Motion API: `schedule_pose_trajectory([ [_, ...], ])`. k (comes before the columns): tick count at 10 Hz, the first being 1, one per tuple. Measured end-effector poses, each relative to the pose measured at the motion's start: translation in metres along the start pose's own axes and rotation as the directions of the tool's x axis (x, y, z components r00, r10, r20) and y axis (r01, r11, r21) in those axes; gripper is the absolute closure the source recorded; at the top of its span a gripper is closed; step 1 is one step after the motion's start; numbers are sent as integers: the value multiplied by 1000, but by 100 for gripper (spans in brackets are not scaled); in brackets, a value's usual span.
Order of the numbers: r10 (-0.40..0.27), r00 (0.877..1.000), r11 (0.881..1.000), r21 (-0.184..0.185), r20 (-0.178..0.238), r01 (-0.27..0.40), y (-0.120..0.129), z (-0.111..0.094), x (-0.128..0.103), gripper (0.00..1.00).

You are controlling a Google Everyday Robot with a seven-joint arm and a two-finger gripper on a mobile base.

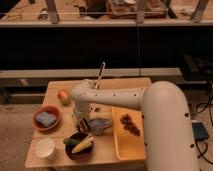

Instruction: Wipe tray with eraser

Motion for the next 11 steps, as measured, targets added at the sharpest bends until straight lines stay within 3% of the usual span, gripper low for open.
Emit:
schedule_pose_trajectory([
  [1,4,1000,1000,6,-8,-4,0,-2,0,79],
  [3,29,998,999,47,-50,-26,6,-16,0,97],
  [6,66,986,992,117,-150,-49,17,-70,-2,99],
  [8,92,969,986,154,-231,-57,26,-118,-5,99],
  [10,122,940,979,195,-320,-60,38,-164,-8,99],
  [11,140,928,974,218,-344,-66,47,-174,-12,99],
])
